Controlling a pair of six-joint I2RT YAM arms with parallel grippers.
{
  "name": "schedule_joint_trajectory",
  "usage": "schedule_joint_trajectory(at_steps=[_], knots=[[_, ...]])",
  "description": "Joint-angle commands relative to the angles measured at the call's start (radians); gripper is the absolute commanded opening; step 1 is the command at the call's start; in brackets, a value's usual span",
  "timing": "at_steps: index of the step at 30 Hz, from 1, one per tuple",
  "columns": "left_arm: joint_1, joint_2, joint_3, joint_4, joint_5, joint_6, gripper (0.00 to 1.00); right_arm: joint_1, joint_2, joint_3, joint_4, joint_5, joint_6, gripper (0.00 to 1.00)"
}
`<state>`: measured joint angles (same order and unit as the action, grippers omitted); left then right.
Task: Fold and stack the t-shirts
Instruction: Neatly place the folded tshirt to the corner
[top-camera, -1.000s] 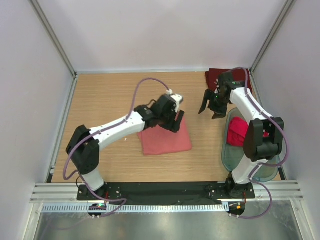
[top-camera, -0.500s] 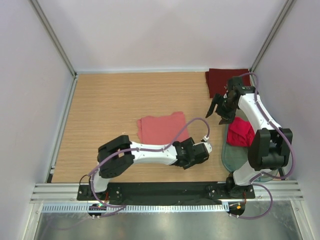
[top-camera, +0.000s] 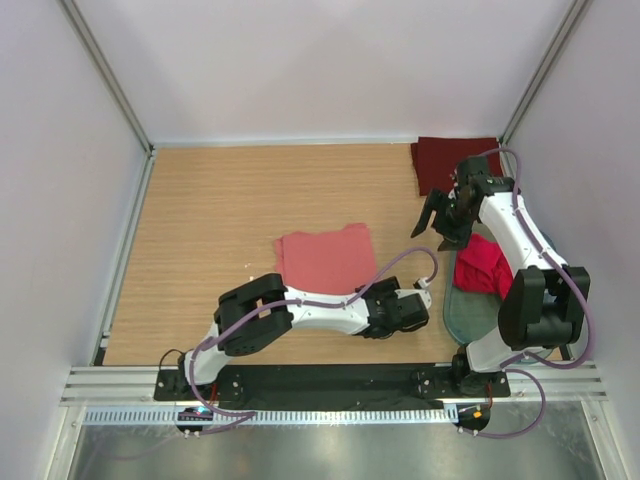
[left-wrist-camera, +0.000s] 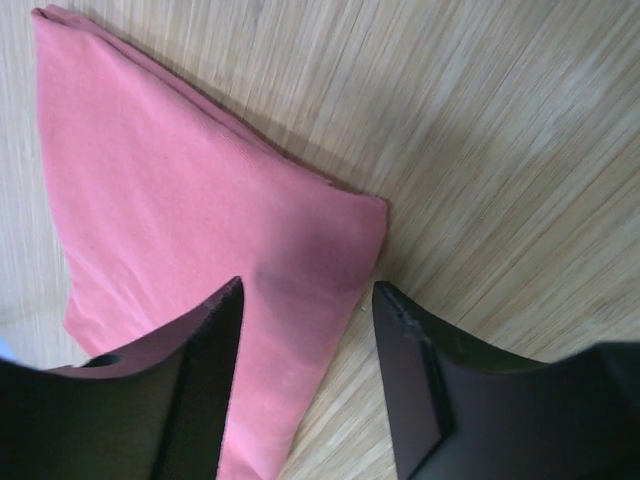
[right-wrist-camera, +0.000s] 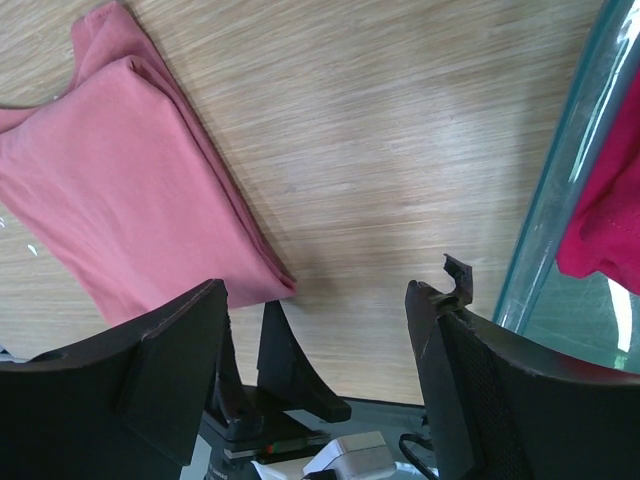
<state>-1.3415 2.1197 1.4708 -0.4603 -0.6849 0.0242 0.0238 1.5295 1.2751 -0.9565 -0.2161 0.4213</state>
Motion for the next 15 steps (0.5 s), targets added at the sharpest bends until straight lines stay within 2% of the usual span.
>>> schedule_joint_trajectory(at_steps=[1,4,5,7,8,9,15], knots=[[0.007,0.039,0.014,0.038,0.016,-0.009,0.53,-0.005,-0.029,-0.011,0.024,-0.032,-0.003,0.80],[0.027,0.031,0.005,0.046,0.053,-0.018,0.34,-0.005,-0.012,-0.019,0.033,-0.046,0.000,0.80],[0.033,0.020,0.002,0.052,0.062,-0.020,0.23,-0.002,-0.009,-0.025,0.038,-0.049,0.002,0.81],[0.050,0.000,-0.010,0.055,0.093,-0.020,0.13,-0.012,0.004,-0.037,0.059,-0.083,0.014,0.83],[0.057,-0.009,-0.013,0.057,0.105,-0.045,0.03,-0.012,0.007,-0.052,0.070,-0.132,0.020,0.83],[0.062,-0.033,-0.017,0.057,0.114,-0.047,0.00,-0.043,0.014,-0.059,0.081,-0.152,0.027,0.84],[0.088,-0.145,-0.056,0.040,0.191,-0.070,0.00,-0.048,0.072,-0.095,0.180,-0.271,0.062,0.86]])
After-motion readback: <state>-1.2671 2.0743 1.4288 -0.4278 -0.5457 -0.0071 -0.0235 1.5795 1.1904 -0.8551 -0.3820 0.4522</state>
